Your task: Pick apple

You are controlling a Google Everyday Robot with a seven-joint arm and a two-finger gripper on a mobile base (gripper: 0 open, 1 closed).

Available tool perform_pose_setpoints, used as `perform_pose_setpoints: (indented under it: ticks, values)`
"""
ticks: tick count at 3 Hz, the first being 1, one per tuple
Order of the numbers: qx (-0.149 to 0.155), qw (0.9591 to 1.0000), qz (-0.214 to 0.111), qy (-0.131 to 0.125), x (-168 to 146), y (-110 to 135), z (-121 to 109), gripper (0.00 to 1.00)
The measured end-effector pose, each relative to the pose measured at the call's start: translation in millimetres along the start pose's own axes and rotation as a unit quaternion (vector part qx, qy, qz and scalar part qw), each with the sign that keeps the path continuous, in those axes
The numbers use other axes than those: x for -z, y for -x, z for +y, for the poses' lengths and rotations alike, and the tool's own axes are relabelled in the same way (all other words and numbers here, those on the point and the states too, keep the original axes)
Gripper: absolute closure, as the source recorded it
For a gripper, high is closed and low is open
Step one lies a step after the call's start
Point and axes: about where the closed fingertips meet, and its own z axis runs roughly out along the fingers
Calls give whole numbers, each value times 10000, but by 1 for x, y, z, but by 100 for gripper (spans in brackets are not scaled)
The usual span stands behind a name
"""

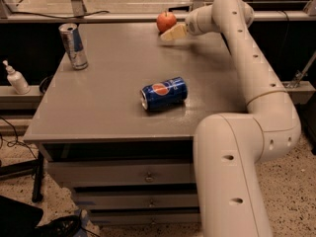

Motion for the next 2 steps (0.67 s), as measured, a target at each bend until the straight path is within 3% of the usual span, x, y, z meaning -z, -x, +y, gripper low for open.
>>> perform_pose_setpoints:
  ticks: [2]
  values:
    - [-126, 9998, -3, 130, -37, 1, 20, 0]
